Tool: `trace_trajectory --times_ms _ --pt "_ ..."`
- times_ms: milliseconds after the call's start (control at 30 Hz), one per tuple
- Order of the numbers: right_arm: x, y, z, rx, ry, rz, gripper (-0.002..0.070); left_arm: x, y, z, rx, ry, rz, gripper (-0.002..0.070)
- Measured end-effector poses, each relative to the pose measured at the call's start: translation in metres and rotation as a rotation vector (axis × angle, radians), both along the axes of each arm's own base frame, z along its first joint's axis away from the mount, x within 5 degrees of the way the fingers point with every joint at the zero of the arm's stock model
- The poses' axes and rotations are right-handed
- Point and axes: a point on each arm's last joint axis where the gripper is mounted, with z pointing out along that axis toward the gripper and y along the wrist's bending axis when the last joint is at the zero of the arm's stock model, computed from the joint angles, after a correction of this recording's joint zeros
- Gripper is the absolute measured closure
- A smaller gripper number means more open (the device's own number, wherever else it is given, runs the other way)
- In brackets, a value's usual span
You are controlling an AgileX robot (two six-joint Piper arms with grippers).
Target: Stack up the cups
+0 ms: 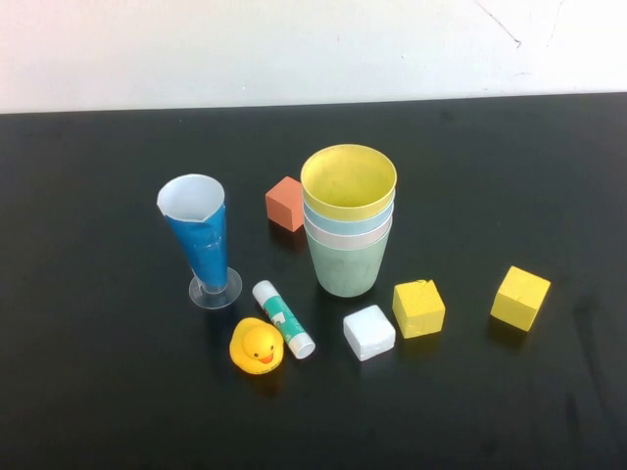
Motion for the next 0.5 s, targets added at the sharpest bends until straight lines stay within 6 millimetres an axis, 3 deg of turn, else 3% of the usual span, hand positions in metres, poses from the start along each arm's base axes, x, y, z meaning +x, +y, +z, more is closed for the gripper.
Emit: trace_trajectory --times_ms 167,333,500 --pt "-0.005 -0.009 -0.021 0.0 -0.011 -0.157 0.0657 0.0 0.0 0.0 0.0 0.0 0.0 0.0676" --pt "-0.004 -0.01 -0.047 0.002 0.045 -0.172 0.0657 0.0 0.0 0.0 0.0 0.0 0.0 0.0676" --pt "-0.004 -0.008 -0.046 0.033 0.031 -0.14 0.0657 0.0 0.0 0.0 0.0 0.0 0.0 0.0676"
